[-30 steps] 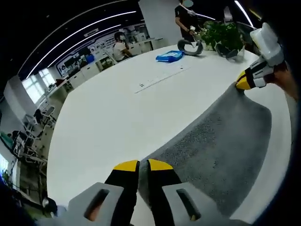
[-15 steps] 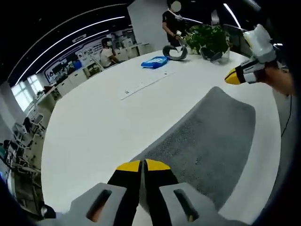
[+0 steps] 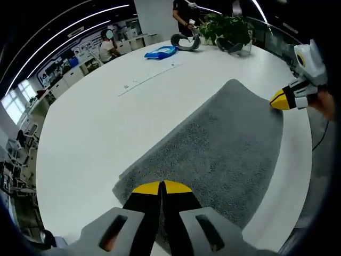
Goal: Fold the towel on the table until its edges align and the towel forms a compact rectangular stack.
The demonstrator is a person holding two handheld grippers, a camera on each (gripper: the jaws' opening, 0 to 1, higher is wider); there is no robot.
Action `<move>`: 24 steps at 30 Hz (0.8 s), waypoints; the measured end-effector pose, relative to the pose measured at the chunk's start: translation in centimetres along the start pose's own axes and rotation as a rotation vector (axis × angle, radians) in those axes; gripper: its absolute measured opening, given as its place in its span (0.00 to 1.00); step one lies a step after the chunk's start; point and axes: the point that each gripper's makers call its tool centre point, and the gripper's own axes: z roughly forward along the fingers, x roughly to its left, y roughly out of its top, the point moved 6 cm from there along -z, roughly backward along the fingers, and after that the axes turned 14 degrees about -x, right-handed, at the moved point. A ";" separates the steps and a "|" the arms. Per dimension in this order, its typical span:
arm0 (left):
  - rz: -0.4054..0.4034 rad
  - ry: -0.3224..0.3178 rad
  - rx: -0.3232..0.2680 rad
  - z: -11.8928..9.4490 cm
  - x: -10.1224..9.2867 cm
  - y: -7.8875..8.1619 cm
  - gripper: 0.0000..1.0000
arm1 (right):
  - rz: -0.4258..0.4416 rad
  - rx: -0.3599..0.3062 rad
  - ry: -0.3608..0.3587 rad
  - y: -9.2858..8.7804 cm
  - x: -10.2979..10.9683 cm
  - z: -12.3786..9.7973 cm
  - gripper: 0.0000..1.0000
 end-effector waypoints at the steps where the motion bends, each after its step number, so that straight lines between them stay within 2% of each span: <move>1: 0.001 -0.011 0.012 0.1 -0.2 -0.2 0.01 | 0.003 0.017 0.010 -0.4 0.1 0.1 0.00; 5: 0.016 -0.058 0.068 0.5 -1.4 -1.6 0.01 | -0.014 0.064 0.032 -1.5 0.3 0.4 0.00; 6: 0.023 -0.053 0.058 0.6 -1.5 -1.7 0.01 | -0.018 0.072 0.039 -1.6 0.4 0.4 0.00; 7: 0.060 -0.045 0.031 0.5 -1.5 -1.5 0.01 | -0.037 0.090 0.047 -1.9 0.2 0.7 0.00; 12: 0.048 -0.033 0.028 0.5 -1.4 -1.5 0.01 | -0.041 0.100 0.073 -1.8 0.1 0.9 0.00; 14: 0.028 -0.032 0.032 0.6 -1.3 -1.4 0.01 | -0.009 0.126 0.092 -1.7 -0.2 1.0 0.00; 18: -0.024 -0.064 0.061 0.8 -0.9 -1.3 0.01 | -0.006 0.143 0.113 -1.6 -0.3 1.1 0.00; 24: 0.009 -0.076 0.083 0.9 -1.2 -1.2 0.01 | -0.066 0.159 0.128 -1.6 -0.1 1.1 0.00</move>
